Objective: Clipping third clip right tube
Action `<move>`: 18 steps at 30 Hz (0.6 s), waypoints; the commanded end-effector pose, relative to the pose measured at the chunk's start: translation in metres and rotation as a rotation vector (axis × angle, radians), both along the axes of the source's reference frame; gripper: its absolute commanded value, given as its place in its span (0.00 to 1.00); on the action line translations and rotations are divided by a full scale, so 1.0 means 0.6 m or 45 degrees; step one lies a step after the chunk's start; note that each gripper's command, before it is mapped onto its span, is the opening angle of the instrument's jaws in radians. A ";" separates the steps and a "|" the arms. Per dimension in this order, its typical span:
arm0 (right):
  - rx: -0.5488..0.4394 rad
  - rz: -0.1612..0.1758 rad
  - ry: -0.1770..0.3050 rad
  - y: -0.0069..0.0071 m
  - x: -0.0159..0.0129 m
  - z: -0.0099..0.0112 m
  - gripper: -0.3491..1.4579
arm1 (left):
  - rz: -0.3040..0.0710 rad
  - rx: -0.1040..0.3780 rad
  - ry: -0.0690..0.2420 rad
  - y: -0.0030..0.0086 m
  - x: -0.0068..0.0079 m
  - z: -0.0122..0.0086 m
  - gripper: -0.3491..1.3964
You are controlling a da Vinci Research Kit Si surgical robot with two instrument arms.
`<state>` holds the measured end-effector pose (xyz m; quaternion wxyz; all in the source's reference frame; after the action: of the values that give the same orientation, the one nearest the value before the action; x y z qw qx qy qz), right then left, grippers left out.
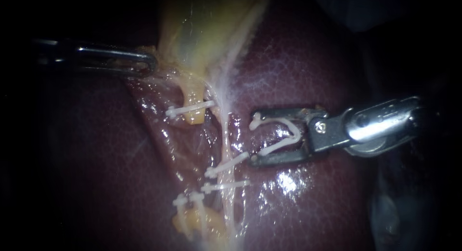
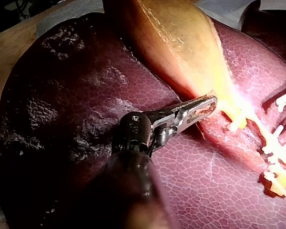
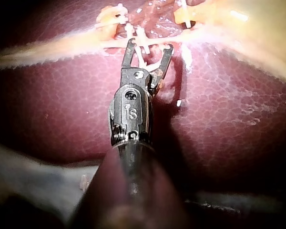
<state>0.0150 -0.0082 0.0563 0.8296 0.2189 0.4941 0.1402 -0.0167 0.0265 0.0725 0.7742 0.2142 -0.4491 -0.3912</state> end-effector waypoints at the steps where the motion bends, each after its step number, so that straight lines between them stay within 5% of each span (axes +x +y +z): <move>1: 0.034 0.012 -0.009 -0.0002 0.0005 0.0009 0.47 | -0.005 -0.001 0.012 -0.0002 -0.0001 0.0001 0.00; 11: 0.217 0.083 -0.072 -0.0016 0.0036 0.0081 0.47 | -0.017 -0.001 0.026 -0.0007 -0.0007 -0.0003 0.00; 18: 0.291 0.095 -0.084 -0.0024 0.0050 0.0125 0.46 | -0.015 0.002 0.023 -0.0010 -0.0010 -0.0008 0.00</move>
<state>0.0182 -0.0096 0.0641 0.8070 0.2913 0.4561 0.2361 -0.0173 0.0259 0.0720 0.7758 0.2082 -0.4427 -0.3986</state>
